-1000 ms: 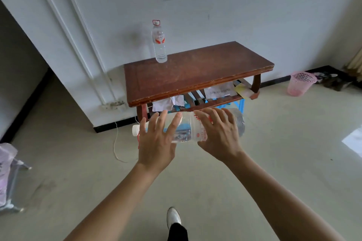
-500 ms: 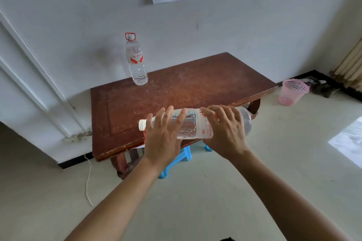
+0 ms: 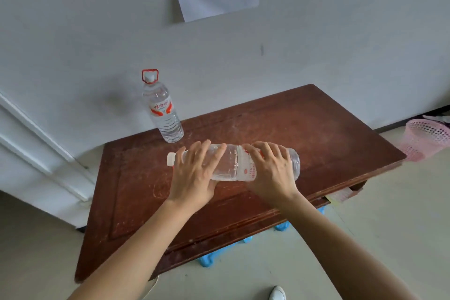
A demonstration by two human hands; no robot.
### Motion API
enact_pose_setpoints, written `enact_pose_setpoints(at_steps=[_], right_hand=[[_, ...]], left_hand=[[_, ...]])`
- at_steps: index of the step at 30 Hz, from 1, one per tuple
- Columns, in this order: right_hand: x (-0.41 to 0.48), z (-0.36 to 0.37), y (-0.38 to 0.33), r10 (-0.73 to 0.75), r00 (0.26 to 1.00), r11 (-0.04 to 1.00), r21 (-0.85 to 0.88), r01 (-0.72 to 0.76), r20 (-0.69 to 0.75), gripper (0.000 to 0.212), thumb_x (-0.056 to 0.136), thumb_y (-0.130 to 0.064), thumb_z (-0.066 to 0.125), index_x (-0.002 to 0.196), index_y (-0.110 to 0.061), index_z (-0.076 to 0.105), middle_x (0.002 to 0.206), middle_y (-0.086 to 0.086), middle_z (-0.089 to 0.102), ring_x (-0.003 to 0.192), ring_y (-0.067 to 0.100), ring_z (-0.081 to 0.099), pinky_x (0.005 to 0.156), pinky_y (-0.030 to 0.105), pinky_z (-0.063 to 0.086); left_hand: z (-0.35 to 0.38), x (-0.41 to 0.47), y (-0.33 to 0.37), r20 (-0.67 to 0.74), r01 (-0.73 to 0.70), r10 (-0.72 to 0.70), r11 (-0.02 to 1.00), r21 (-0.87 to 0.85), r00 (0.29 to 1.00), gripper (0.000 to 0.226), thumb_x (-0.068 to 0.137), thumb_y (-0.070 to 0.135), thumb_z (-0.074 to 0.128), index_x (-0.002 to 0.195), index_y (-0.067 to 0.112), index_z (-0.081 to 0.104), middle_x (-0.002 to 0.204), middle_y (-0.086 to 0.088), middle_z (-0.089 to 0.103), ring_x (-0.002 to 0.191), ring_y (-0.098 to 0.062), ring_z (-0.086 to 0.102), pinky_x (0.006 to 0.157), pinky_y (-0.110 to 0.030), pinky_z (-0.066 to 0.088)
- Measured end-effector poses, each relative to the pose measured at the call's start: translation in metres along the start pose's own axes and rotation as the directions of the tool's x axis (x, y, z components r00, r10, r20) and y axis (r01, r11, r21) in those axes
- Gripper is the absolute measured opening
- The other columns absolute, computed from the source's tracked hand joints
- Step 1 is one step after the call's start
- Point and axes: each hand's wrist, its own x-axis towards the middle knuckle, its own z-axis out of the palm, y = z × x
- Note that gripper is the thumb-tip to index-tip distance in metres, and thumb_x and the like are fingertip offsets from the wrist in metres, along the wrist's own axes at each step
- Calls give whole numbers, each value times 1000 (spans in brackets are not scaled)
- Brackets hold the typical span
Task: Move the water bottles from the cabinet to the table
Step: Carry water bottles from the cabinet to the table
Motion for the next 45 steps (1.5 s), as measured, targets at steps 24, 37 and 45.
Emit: enact_pose_setpoints(at_steps=[24,37,45], right_hand=[[187,186,71,9,929,999,37,-25,371,77,61,-47,86,129,-20,64,120,6,65,110,34,62,99,53,44],[321,294,66,65,914,875,418,-244,399,83,69,-54,86,136,-20,52,126,2,60,98,32,68,72,37,49],[308,333,68,148,817,759,466,-456,558,102,59,-57,90,143,-24,41,131,-4,57,113,17,61,91,40,56]], left_hand=[[174,132,-155,751,743,-554,-316,-590,360,21,98,48,58,110,32,64,110,5,69,99,-15,68,93,-39,58],[133,273,-193,104,494,-676,415,-764,729,28,97,26,67,120,12,61,104,5,69,93,-5,67,81,-18,51],[158,318,-181,102,471,-524,642,-605,845,48,103,34,56,148,21,46,119,-5,68,102,-19,66,90,-37,53]])
